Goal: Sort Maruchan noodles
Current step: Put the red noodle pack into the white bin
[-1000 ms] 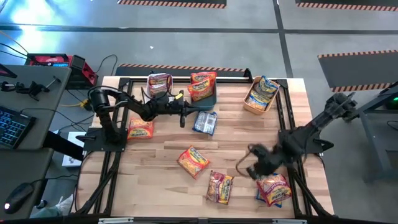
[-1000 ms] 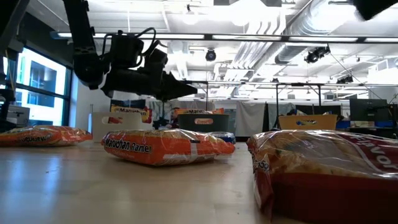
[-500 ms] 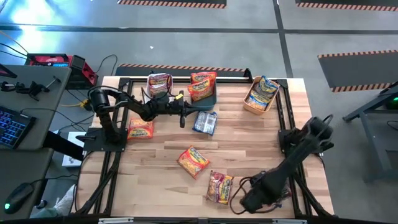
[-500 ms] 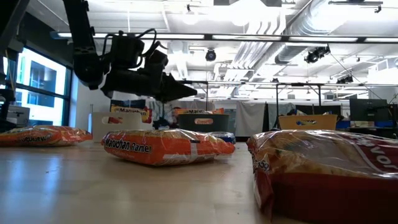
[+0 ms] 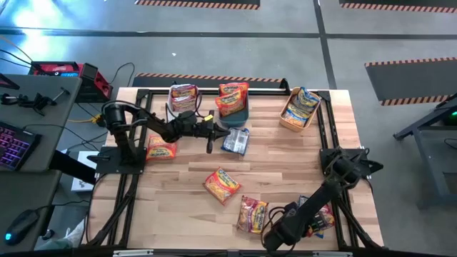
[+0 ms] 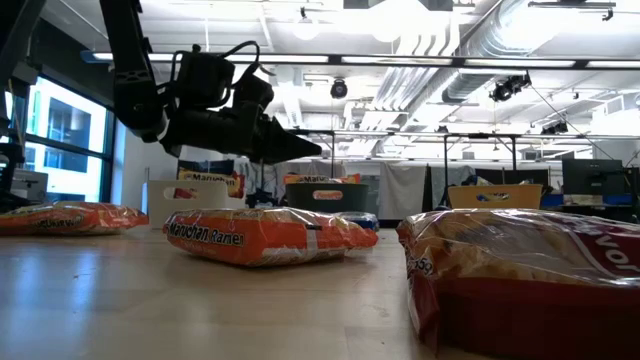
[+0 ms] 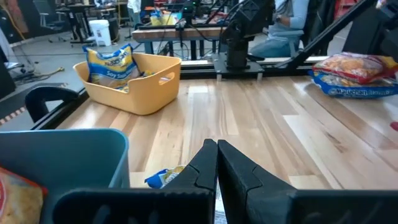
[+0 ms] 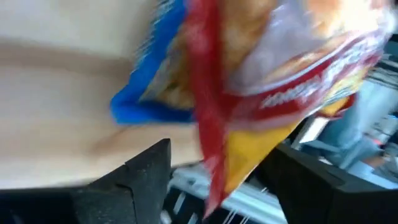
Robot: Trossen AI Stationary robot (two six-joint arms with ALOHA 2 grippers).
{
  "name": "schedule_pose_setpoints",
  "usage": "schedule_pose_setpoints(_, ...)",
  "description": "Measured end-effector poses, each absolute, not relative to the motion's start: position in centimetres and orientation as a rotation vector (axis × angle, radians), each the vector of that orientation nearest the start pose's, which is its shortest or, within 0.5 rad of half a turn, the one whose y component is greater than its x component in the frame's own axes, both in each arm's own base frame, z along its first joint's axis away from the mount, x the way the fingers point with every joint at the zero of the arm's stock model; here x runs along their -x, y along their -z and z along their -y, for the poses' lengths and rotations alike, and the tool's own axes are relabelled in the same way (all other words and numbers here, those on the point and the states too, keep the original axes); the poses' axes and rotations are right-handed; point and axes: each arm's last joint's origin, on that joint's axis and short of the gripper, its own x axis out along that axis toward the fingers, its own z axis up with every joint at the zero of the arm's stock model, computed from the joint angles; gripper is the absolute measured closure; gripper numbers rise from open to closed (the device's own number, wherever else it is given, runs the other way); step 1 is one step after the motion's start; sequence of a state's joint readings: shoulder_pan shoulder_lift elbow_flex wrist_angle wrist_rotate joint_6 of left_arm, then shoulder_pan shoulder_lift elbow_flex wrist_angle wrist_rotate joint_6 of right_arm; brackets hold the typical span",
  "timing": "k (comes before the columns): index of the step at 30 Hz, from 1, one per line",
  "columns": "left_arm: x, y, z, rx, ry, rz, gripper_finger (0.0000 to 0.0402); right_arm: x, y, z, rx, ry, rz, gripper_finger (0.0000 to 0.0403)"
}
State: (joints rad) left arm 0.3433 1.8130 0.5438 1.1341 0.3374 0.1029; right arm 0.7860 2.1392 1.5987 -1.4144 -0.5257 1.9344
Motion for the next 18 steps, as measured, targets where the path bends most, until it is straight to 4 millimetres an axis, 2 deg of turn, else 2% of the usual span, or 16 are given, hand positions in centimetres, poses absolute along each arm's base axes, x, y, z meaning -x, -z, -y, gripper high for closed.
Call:
schedule_pose_setpoints(7, -29.31, -13.01, -9.35, -0.083, 0.0, -0.136, 0.0401, -24.82, -15.66, -26.91, -0.737, 1.294, -1.96, 0.0227)
schedule_pose_setpoints(12, -29.32, -13.13, -9.37, -0.116, 0.0, -0.124, 0.0401, -24.84, -15.64, -26.93, -0.737, 1.282, -1.964, 0.0312)
schedule_pose_setpoints(16, -29.33, -13.16, -9.37, -0.118, -0.001, -0.12, 0.0401, -25.02, -15.58, -26.95, -0.717, 1.191, -1.998, 0.0386)
schedule_pose_setpoints(18, -29.33, -13.16, -9.37, -0.119, -0.001, -0.12, 0.0401, -25.22, -15.6, -26.74, -0.702, 1.15, -2.016, 0.0396)
